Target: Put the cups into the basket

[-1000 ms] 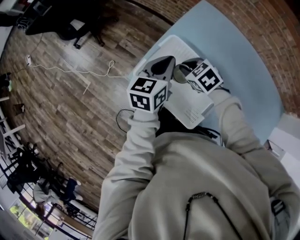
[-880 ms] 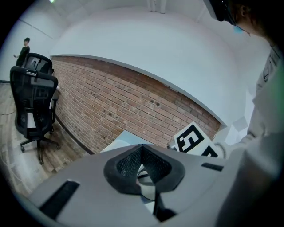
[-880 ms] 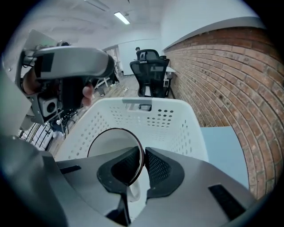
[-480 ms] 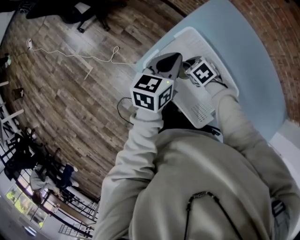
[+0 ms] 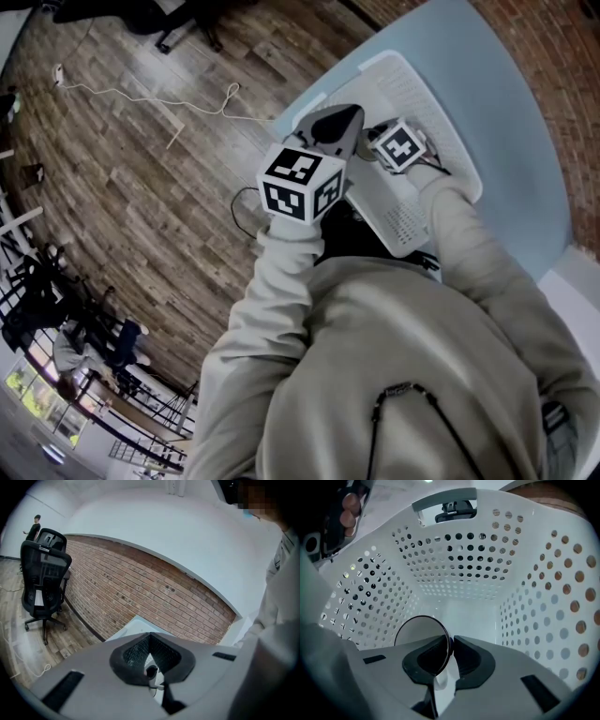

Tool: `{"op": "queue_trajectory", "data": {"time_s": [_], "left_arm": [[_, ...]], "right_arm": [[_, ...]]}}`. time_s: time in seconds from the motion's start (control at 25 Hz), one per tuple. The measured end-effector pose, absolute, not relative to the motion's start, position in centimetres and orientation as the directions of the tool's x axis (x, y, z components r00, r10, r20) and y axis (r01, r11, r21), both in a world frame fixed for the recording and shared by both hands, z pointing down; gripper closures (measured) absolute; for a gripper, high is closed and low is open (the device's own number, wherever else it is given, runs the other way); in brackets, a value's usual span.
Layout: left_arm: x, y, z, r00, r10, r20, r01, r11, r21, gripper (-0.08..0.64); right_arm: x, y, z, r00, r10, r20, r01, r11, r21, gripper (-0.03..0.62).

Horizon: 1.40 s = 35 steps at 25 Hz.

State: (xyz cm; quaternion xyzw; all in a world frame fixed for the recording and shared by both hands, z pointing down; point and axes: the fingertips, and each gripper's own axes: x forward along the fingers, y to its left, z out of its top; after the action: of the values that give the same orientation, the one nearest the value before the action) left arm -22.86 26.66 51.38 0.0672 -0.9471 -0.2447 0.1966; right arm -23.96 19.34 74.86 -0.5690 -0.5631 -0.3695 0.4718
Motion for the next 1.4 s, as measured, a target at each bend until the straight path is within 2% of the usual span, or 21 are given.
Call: {"op": "queue_trajectory", "data": {"time_s": [0.16, 0.2, 0.32, 0.4, 0.84, 1.2, 1.28, 1.4], "left_arm": [[-23.0, 26.5, 51.6, -0.913, -0.227, 0.338, -0.035, 0.87, 0.491, 0.563], [-23.1, 26.4, 51.6, -0.913, -0.229, 0.338, -0.037, 0.87, 0.492, 0.563], [-23.2, 26.4, 51.5, -0.912, -0.234, 0.336, -0.042, 0.869, 0.492, 0.563], [-23.2, 26.3, 51.3, -0.912, -0.236, 0.335, -0.045, 0.87, 0.491, 0.563], [-24.0, 25.7, 49.3, -0.918, -0.258, 0.302, -0.092, 0.877, 0.471, 0.563], [-25.6, 23.8, 44.5, -0.917, -0.306, 0.256, -0.185, 0.895, 0.406, 0.563], [-26.7, 23.4, 43.1, -0.916, -0.323, 0.239, -0.217, 0.898, 0.384, 0.563], [-27.8, 21.8, 40.8, -0.911, -0.353, 0.214, -0.265, 0.898, 0.351, 0.565]], "right_arm": [[-24.1, 19.6, 75.0, 0.087, 0.304, 0.949, 0.99, 0.083, -0.117, 0.541], [-24.1, 19.6, 75.1, 0.092, 0.303, 0.949, 0.989, 0.085, -0.123, 0.523], [-23.9, 19.7, 74.9, 0.123, 0.306, 0.944, 0.983, 0.095, -0.159, 0.362], [-23.7, 19.7, 74.6, 0.132, 0.316, 0.94, 0.981, 0.094, -0.169, 0.328], [-23.1, 20.8, 69.3, 0.101, 0.392, 0.915, 0.985, 0.092, -0.148, 0.328], [-27.1, 20.1, 56.7, -0.07, 0.653, 0.754, 0.969, 0.223, -0.103, 0.331], [-28.5, 19.0, 53.5, -0.129, 0.709, 0.693, 0.961, 0.262, -0.089, 0.359], [-29.9, 16.6, 49.1, -0.213, 0.772, 0.599, 0.944, 0.321, -0.078, 0.453]]}}
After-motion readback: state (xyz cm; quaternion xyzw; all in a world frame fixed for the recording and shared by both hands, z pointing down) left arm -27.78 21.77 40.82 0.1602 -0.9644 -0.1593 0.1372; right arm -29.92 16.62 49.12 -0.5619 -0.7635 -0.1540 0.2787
